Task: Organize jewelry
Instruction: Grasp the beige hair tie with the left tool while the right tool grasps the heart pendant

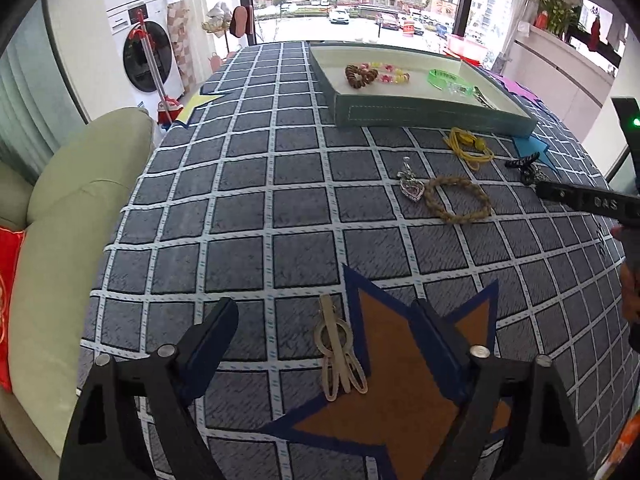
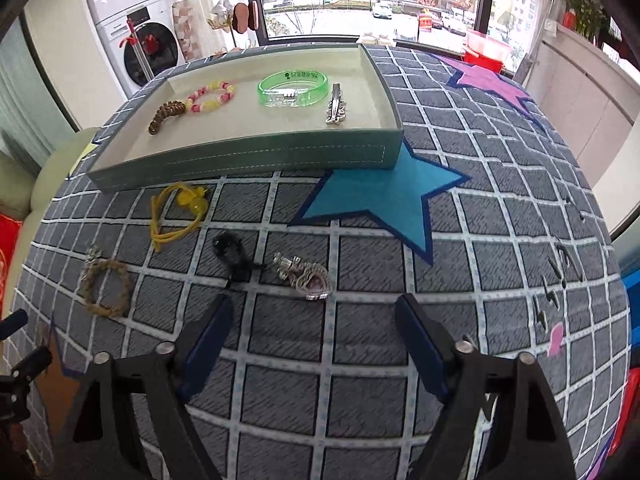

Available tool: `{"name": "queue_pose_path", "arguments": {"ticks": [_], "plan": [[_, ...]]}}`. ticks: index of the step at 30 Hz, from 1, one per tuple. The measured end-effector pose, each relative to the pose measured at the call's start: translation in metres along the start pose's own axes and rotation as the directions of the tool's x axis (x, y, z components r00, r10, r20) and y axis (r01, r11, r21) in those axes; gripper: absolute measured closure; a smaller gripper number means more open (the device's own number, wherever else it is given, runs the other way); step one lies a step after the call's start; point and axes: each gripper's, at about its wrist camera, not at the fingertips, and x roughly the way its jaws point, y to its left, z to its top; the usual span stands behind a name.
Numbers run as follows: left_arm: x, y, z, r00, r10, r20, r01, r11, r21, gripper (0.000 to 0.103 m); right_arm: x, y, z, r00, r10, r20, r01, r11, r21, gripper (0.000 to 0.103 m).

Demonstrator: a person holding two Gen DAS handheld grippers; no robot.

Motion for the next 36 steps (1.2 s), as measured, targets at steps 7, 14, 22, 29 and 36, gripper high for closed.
{"name": "queue_pose_path", "arguments": {"ticks": [7, 14, 22, 29, 36], "plan": [[0.001, -0.008, -0.003, 1.0, -0.013, 0.001, 0.013, 0.999, 0.03, 0.03, 0.003, 0.012, 0.007, 0.999, -0.023, 0.032, 0.025, 0.998, -0.059, 0.054], [-0.001, -0.012, -0.001, 0.999, -0.05, 0.014, 0.049, 0.998, 0.049, 0.081, 0.001, 0.016, 0.007, 0.999, -0.025, 0.033, 0.027, 0.999, -0.047, 0.082], [-0.007, 0.005, 0.002, 0.988, -0.156, 0.021, 0.157, 0.987, -0.038, 0.081, -0.016, 0.001, 0.001, 0.998, 0.045, 0.049, -0.047, 0.998, 0.05, 0.083], [-0.02, 0.011, 0.009, 0.982, -0.18, 0.058, 0.182, 0.982, -0.042, 0.081, -0.034, -0.005, -0.005, 0.992, 0.099, 0.071, -0.106, 0.989, 0.101, 0.083], [-0.036, 0.018, 0.022, 0.973, -0.209, 0.092, 0.214, 0.975, -0.049, 0.081, -0.05, -0.006, -0.005, 0.985, 0.142, 0.099, -0.154, 0.98, 0.125, 0.083]]}}
